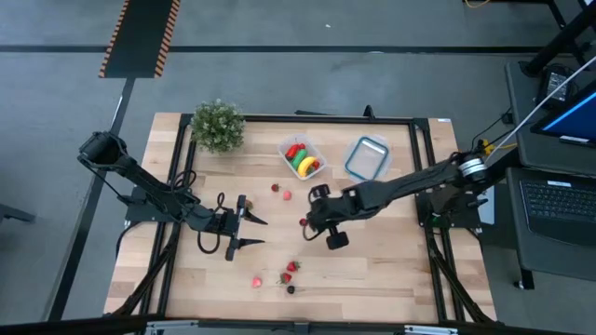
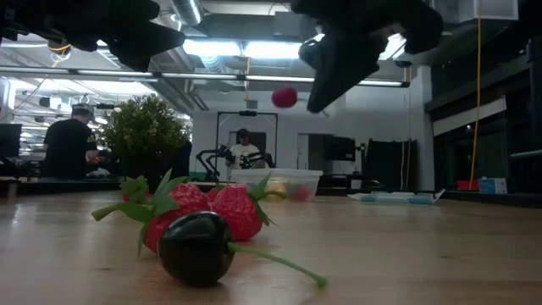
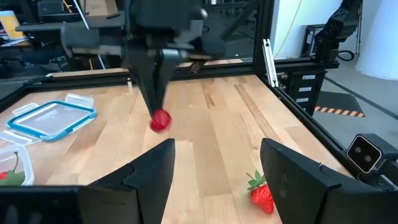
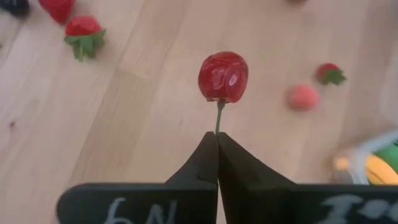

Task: Pick and placing Produce into tupperware
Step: Put the red cherry into the transparent container

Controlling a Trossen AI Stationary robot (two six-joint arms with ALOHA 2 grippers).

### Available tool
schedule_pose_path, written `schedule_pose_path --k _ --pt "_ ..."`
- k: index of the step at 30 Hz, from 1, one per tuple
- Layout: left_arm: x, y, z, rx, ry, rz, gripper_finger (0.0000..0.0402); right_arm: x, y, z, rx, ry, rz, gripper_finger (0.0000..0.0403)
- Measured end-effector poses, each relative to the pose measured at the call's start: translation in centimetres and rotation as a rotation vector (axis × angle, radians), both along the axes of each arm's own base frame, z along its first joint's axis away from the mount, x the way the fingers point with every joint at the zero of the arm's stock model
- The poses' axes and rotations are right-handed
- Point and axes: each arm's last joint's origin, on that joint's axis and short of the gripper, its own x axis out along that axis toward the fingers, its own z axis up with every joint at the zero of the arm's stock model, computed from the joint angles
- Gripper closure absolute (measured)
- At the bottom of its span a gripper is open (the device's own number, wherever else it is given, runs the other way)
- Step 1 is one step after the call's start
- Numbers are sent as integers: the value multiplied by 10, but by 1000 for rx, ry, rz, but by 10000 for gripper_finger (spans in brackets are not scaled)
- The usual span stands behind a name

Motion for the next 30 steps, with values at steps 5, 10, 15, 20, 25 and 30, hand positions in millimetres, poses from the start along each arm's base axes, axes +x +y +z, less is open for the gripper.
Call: schedule_pose_path --k 5,10,15,20,25,30 --pt "0 0 0 0 0 0 171 -28 -3 6 17 -138 -20 403" --pt "0 0 1 -2 -5 6 171 -56 -12 4 46 -248 -48 403" --pt "0 1 1 -3 -8 13 171 -82 -21 -2 61 -344 -82 403" --pt "2 4 1 -2 -9 33 171 -107 -28 -14 87 -456 -109 403" --pt "4 8 1 -3 -9 56 171 -128 -33 -31 124 -573 -113 403" --pt "5 10 1 -3 -10 68 171 -146 -37 -50 170 -662 -131 403"
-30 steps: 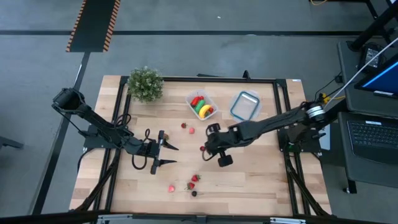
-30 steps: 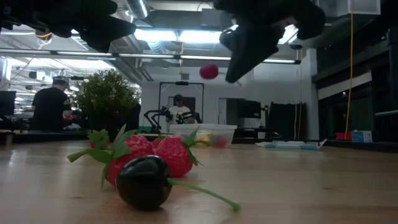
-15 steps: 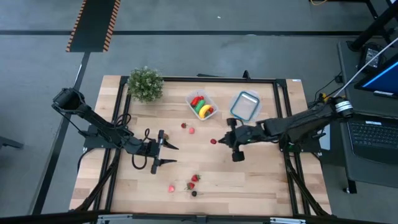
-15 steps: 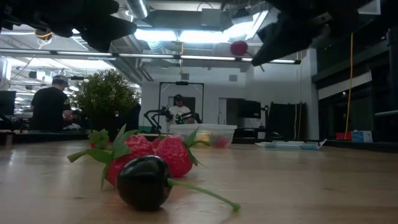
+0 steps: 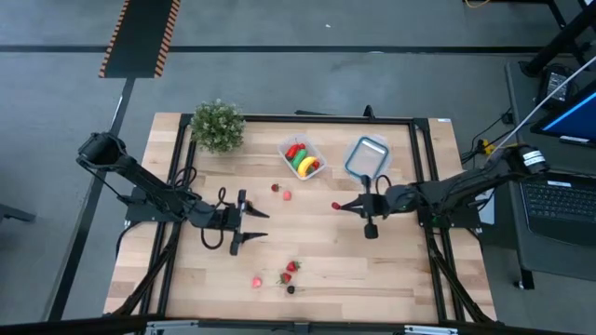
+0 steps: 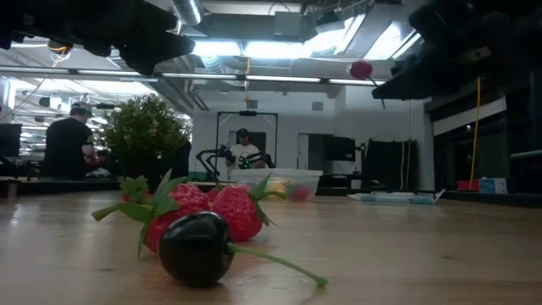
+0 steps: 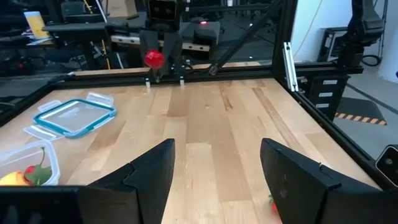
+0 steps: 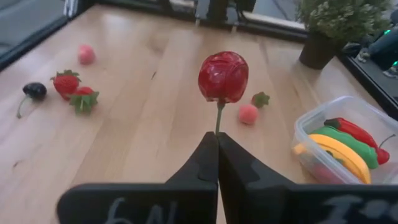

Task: Pick and placing Produce into tupperware
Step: Put the red cherry into the transparent container

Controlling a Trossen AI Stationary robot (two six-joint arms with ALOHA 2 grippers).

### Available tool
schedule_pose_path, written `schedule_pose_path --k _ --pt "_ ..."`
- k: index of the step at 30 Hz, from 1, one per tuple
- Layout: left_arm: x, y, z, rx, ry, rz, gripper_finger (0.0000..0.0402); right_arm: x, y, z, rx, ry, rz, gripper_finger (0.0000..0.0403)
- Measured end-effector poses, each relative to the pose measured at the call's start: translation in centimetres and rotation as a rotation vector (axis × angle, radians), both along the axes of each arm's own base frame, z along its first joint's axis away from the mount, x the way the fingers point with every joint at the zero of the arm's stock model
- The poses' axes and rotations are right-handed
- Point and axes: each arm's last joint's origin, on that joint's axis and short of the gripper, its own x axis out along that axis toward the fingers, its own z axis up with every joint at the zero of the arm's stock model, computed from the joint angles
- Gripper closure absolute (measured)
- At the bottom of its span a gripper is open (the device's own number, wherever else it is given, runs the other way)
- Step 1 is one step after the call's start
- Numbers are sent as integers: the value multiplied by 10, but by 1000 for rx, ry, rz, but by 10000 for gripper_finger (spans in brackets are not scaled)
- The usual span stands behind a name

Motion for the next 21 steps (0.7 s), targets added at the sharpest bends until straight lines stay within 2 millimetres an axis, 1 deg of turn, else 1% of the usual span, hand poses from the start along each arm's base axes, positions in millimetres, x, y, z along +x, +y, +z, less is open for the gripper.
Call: schedule_pose_path --k 6,10,15,21 --pt "0 1 0 -1 -1 5 171 -17 -4 -19 50 -109 7 403" --pt "0 1 0 -1 -1 5 171 -26 -6 -29 87 -131 -6 403" --pt "0 1 0 -2 -1 5 171 -30 -10 -36 84 -118 -138 403" --pt "0 1 0 -3 -1 5 171 -30 -15 -34 85 -143 -314 403"
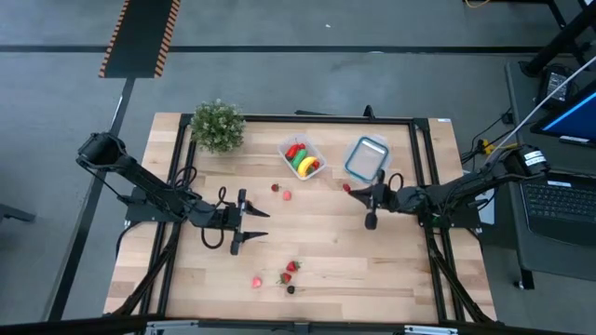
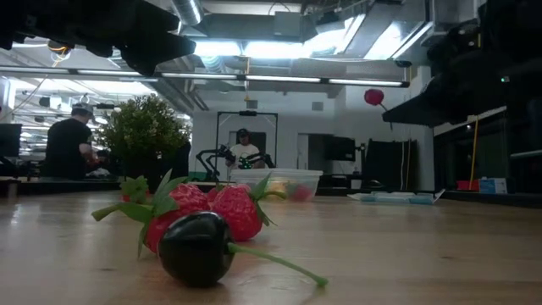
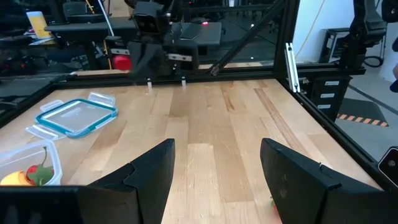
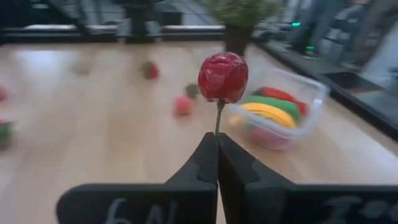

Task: Pick and placing Produce into tupperware
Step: Put the red cherry into the transparent container

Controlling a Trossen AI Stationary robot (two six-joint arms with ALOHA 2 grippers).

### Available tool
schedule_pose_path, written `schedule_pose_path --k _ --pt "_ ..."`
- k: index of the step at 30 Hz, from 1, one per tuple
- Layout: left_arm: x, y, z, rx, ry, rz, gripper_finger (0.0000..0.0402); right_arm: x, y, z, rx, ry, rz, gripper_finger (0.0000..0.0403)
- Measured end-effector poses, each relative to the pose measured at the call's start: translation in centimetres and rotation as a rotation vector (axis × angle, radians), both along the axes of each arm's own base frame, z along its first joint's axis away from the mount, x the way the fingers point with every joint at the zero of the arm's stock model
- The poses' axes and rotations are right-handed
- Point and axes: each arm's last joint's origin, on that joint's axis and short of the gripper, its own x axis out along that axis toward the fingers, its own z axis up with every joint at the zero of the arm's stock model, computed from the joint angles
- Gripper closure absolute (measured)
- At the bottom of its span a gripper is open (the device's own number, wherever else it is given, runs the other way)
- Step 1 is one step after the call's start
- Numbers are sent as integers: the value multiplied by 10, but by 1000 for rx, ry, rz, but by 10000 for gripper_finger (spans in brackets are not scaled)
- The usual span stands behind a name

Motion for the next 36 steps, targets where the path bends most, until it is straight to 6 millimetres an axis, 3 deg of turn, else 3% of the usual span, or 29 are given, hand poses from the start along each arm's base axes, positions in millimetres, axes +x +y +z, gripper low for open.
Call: schedule_pose_path --k 13,25,36 --pt "0 0 0 3 2 0 171 -3 -6 -5 -18 35 -245 403" --pt "0 0 0 4 3 0 171 5 -3 3 -24 63 -172 403" --pt "0 0 -1 9 13 0 171 36 -19 18 15 224 -80 403"
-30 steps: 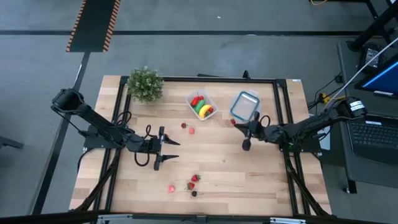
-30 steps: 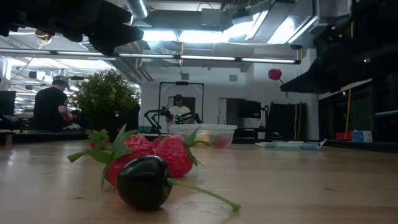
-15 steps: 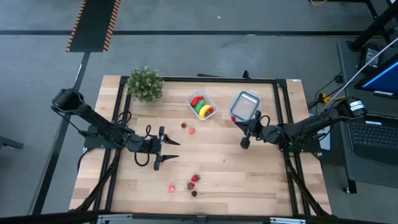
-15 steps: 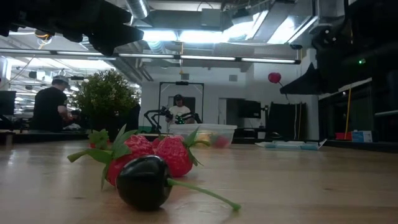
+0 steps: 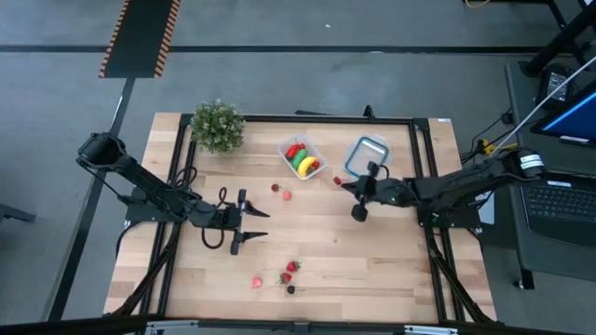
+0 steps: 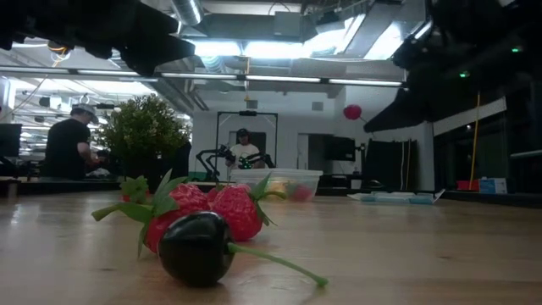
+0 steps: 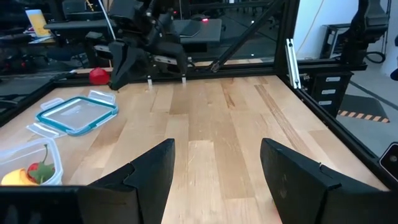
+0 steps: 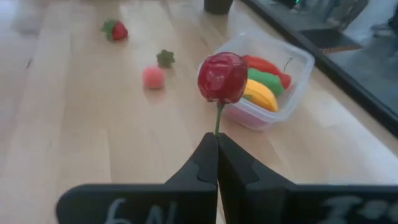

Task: Pick and placing Produce into tupperware
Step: Put the red cherry into the transparent container

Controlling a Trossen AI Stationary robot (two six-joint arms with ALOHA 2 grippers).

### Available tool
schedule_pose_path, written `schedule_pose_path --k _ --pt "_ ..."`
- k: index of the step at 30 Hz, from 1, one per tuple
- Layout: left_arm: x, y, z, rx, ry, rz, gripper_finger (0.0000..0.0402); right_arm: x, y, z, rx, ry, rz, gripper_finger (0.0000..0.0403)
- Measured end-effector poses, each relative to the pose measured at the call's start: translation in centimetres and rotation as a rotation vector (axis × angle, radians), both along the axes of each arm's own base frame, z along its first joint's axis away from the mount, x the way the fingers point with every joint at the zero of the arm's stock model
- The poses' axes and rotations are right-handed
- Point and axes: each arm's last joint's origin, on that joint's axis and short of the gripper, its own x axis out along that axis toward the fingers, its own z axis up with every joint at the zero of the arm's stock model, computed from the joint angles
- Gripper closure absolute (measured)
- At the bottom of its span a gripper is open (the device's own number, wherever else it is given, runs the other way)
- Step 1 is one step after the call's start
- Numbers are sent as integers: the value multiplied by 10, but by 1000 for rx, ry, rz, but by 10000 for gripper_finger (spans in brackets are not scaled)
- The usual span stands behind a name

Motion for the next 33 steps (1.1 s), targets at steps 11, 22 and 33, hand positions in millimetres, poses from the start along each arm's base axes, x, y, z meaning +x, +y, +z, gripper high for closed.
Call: schedule_pose_path --k 11,22,33 --pt "0 0 -1 7 13 0 171 45 -37 4 85 67 96 403" --pt "-1 0 -5 22 44 0 171 95 -79 26 132 243 240 403" --pt "-1 1 -6 30 60 0 171 128 -108 51 156 464 348 403"
